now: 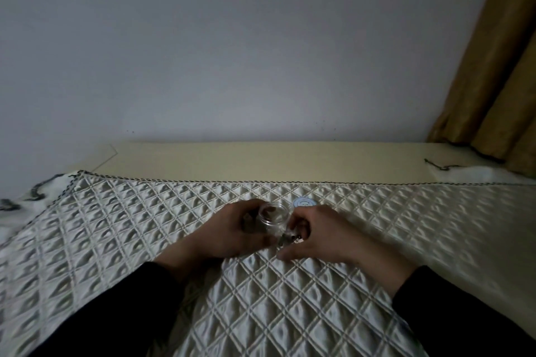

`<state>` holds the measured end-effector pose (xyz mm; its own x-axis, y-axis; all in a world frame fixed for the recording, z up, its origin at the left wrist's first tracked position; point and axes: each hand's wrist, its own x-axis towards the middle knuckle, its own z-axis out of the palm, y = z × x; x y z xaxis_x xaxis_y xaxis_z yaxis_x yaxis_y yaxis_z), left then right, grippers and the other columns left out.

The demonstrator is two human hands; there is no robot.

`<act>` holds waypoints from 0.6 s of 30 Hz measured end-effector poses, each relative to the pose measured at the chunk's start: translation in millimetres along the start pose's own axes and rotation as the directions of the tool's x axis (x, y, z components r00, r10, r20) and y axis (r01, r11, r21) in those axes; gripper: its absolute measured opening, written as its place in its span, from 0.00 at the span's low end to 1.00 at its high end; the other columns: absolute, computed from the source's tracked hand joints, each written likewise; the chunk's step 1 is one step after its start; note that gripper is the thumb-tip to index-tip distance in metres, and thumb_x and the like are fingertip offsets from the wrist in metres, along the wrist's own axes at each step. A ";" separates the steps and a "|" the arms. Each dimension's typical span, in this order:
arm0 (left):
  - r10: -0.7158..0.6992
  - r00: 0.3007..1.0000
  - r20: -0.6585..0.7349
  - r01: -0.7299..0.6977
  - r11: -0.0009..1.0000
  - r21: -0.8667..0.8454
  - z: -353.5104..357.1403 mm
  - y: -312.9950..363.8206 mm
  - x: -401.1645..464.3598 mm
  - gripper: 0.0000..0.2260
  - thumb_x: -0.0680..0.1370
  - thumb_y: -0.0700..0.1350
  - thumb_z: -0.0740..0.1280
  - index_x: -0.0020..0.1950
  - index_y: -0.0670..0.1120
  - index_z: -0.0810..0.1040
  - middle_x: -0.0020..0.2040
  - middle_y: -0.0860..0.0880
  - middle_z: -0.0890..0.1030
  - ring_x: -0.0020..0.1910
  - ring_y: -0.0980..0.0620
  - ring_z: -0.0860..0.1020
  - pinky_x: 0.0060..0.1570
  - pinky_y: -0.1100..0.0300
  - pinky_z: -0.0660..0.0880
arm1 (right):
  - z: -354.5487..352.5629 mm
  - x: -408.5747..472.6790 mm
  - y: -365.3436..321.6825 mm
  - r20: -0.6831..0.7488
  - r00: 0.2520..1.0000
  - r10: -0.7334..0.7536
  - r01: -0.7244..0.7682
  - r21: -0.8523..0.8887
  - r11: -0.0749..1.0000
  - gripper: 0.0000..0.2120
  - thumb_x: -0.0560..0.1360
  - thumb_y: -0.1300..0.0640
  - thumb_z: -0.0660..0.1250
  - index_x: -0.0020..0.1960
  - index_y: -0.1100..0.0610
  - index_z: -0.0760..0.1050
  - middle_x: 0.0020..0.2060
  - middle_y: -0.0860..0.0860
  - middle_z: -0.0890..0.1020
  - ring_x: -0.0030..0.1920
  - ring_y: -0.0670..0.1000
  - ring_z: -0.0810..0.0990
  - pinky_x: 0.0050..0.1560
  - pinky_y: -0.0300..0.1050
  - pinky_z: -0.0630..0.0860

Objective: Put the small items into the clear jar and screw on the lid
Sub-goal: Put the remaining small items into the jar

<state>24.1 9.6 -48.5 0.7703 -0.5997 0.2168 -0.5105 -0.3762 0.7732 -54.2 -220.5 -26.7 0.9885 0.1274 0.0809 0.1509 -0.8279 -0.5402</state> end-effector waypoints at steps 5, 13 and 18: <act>0.002 1.000 -0.004 -0.002 1.000 -0.014 0.8 -0.5 -0.8 0.29 0.68 0.59 0.81 0.67 0.51 0.86 0.60 0.48 0.92 0.62 0.42 0.90 0.67 0.37 0.85 | 5.6 2.2 0.5 -0.063 0.998 -0.030 0.026 -0.062 0.998 0.34 0.51 0.25 0.74 0.47 0.47 0.77 0.33 0.40 0.79 0.35 0.40 0.78 0.35 0.41 0.75; 0.004 1.000 -0.001 -0.004 0.999 -0.032 0.5 -2.3 0.4 0.29 0.67 0.60 0.81 0.66 0.51 0.86 0.60 0.47 0.91 0.63 0.40 0.89 0.67 0.36 0.85 | 8.9 4.5 7.6 -0.096 0.995 -0.028 0.032 0.043 0.999 0.25 0.55 0.33 0.76 0.43 0.49 0.79 0.32 0.43 0.81 0.32 0.40 0.79 0.37 0.44 0.78; -0.006 1.000 0.000 0.006 1.000 -0.008 0.4 -3.6 1.3 0.26 0.71 0.52 0.84 0.67 0.50 0.86 0.61 0.48 0.91 0.63 0.41 0.89 0.68 0.37 0.84 | 9.6 9.4 14.6 -0.072 0.997 -0.017 0.023 0.082 0.996 0.18 0.59 0.42 0.81 0.43 0.48 0.81 0.31 0.44 0.82 0.30 0.39 0.77 0.36 0.42 0.76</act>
<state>26.9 10.0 -51.2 0.7736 -0.5971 0.2120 -0.5023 -0.3740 0.7796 -42.8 -226.1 -41.9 0.9834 0.1018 0.1501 0.1728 -0.7771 -0.6052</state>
